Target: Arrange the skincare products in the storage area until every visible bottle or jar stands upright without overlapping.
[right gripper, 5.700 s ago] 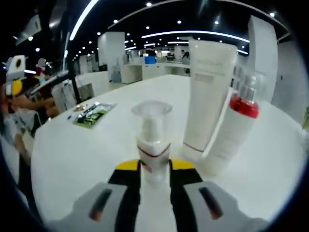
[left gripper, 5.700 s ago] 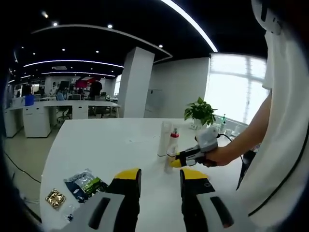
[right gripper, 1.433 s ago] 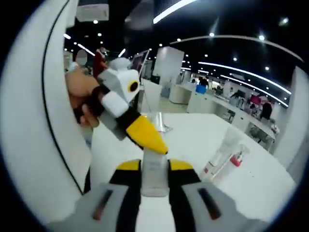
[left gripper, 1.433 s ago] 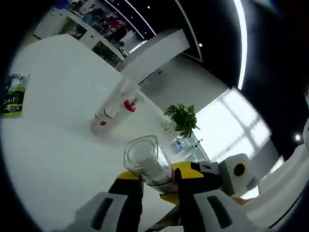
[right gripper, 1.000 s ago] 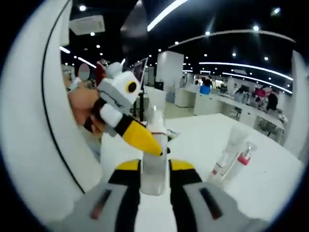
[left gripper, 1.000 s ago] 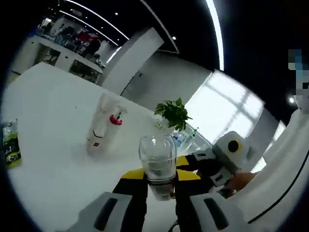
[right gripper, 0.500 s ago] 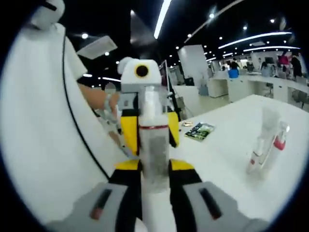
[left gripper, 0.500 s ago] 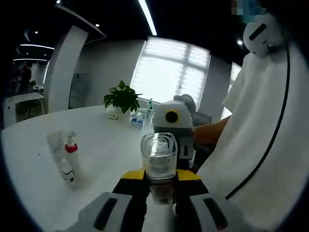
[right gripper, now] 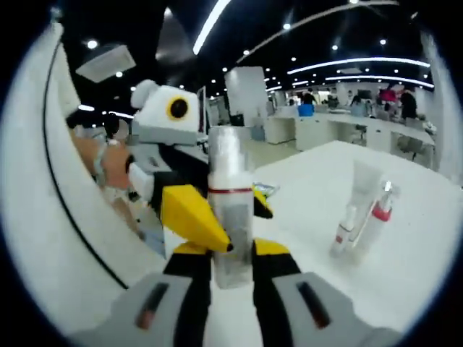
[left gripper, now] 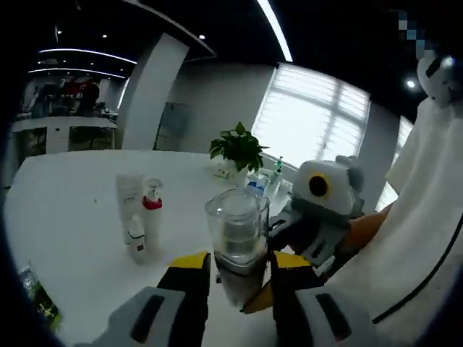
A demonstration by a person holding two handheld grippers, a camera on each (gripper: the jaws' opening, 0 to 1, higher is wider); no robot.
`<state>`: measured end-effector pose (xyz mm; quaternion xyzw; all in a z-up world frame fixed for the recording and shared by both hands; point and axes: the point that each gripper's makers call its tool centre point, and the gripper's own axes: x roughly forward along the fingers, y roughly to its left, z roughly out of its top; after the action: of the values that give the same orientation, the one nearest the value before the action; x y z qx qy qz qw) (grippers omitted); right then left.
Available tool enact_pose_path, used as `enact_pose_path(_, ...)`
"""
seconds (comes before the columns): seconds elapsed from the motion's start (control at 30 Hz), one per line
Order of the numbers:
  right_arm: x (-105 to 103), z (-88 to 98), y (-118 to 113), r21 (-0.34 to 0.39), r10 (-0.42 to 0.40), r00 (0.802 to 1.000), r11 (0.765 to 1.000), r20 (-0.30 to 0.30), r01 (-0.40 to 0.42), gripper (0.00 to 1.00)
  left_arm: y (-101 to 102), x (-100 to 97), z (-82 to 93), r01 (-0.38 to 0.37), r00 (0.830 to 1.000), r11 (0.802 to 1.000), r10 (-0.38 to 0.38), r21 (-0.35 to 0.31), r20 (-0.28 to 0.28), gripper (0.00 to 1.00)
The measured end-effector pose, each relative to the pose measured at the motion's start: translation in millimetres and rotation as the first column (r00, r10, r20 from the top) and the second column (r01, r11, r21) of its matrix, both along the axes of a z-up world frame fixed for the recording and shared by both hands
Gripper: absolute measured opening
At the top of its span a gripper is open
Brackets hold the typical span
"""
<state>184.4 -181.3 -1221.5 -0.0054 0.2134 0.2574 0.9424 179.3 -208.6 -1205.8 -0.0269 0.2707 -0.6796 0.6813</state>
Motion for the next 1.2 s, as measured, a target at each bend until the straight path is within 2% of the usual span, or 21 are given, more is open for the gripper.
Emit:
enact_pose_path(0.03, 4.0, -0.3, -1.5, -0.034, -0.035, 0.999, 0.999, 0.01, 0.036, 0.18, 0.3, 0.9, -2.2, -0.025, 0.999, 1.0, 0.026, 0.012, -0.019, 0.32)
enact_pose_path(0.1, 4.5, -0.6, 3.4, -0.048, -0.032, 0.999, 0.998, 0.011, 0.033, 0.18, 2.0, 6.6, -5.6, -0.1, 0.994, 0.995, 0.101, 0.028, -0.047, 0.32)
enact_pose_path(0.13, 6.1, -5.3, -3.4, -0.147, -0.059, 0.998, 0.987, 0.015, 0.061, 0.18, 2.9, 7.4, -7.1, -0.141, 0.987, 0.989, 0.143, 0.039, -0.075, 0.32)
enact_pose_path(0.17, 6.9, -5.4, -4.8, -0.19, -0.043, 0.999, 0.981, 0.03, 0.048, 0.18, 4.1, 8.0, -9.1, -0.176, 0.98, 0.983, 0.18, 0.049, -0.089, 0.31)
enact_pose_path(0.2, 7.4, -5.7, -7.2, -0.237, -0.04, 0.998, 0.97, 0.04, 0.048, 0.18, 4.9, 5.6, -9.1, -0.175, 0.981, 0.983, 0.178, 0.048, -0.083, 0.27)
enact_pose_path(0.23, 7.0, -5.9, -6.2, -0.24, -0.036, 0.998, 0.97, 0.041, 0.045, 0.18, 4.6, 1.1, -7.0, -0.167, 0.982, 0.985, 0.169, 0.034, -0.088, 0.24)
enact_pose_path(0.27, 6.8, -6.3, -3.0, -0.237, -0.034, 0.999, 0.971, 0.037, 0.042, 0.18, 5.4, 2.0, -6.2, -0.185, 0.981, 0.982, 0.186, 0.024, -0.06, 0.24)
enact_pose_path(0.37, 5.7, -4.8, -1.5, -0.249, -0.028, 0.998, 0.968, 0.05, 0.04, 0.19, 9.9, 1.3, -5.5, -0.183, 0.98, 0.983, 0.184, 0.017, -0.073, 0.23)
enact_pose_path(0.43, 5.2, -4.3, 0.2, -0.231, -0.027, 0.999, 0.972, 0.043, 0.037, 0.19, 13.1, 2.3, -5.1, -0.171, 0.981, 0.985, 0.171, 0.007, -0.091, 0.22)
enact_pose_path(0.53, 6.3, 0.4, 5.8, -0.23, 0.012, 0.997, 0.973, 0.081, 0.007, 0.19, 17.4, 2.1, 1.3, -0.107, 0.994, 0.994, 0.107, -0.024, 0.004, 0.22)
enact_pose_path(0.6, 6.8, 2.2, 7.2, -0.229, 0.032, 0.994, 0.973, 0.102, -0.008, 0.19, 19.3, 3.6, 2.7, -0.092, 0.996, 0.995, 0.092, -0.025, 0.004, 0.22)
enact_pose_path(0.67, 5.2, 4.5, 7.3, -0.218, 0.054, 0.992, 0.976, 0.111, -0.029, 0.19, 20.8, 4.3, 6.3, -0.044, 0.998, 0.998, 0.045, -0.04, 0.041, 0.22)
enact_pose_path(0.73, 3.1, 4.9, 10.9, -0.179, 0.086, 0.991, 0.982, 0.105, -0.066, 0.23, 21.2, -1.4, 16.0, 0.033, 0.998, 0.996, -0.029, -0.084, 0.056, 0.22)
enact_pose_path(0.83, -3.9, 5.8, 15.5, -0.069, 0.133, 0.988, 0.989, 0.078, -0.128, 0.28, 24.2, -17.3, 29.6, 0.183, 0.978, 0.974, -0.167, -0.136, 0.125, 0.22)
enact_pose_path(0.87, -5.9, 8.1, 17.0, -0.033, 0.143, 0.987, 0.99, 0.077, -0.14, 0.3, 27.8, -21.9, 29.8, 0.234, 0.962, 0.966, -0.214, -0.111, 0.172, 0.22)
enact_pose_path(0.93, -14.4, 9.7, 23.9, -0.007, 0.216, 0.974, 0.976, 0.071, -0.216, 0.29, 29.6, -30.3, 32.7, 0.294, 0.948, 0.949, -0.274, -0.116, 0.163, 0.22)
enact_pose_path(1.0, -21.8, 12.1, 30.2, -0.01, 0.276, 0.958, 0.961, 0.082, -0.276, 0.26, 30.7, -36.4, 32.0, 0.343, 0.93, 0.934, -0.323, -0.098, 0.177, 0.22)
enact_pose_path(1.07, -30.5, 11.9, 38.2, 0.032, 0.325, 0.944, 0.945, 0.051, -0.326, 0.25, 31.9, -43.2, 29.6, 0.387, 0.912, 0.919, -0.369, -0.076, 0.18, 0.22)
enact_pose_path(1.1, -29.7, 11.1, 38.1, 0.037, 0.32, 0.946, 0.946, 0.044, -0.322, 0.25, 31.8, -44.2, 28.7, 0.396, 0.907, 0.916, -0.377, -0.07, 0.189, 0.22)
enact_pose_path(1.13, -34.3, 9.2, 41.1, 0.072, 0.334, 0.942, 0.94, 0.018, -0.335, 0.25, 33.0, -46.8, 27.1, 0.411, 0.9, 0.909, -0.394, -0.063, 0.187, 0.22)
enact_pose_path(1.2, -33.5, 9.9, 41.7, 0.094, 0.317, 0.948, 0.944, 0.016, -0.317, 0.24, 32.8, -46.7, 26.3, 0.408, 0.904, 0.911, -0.393, -0.062, 0.17, 0.22)
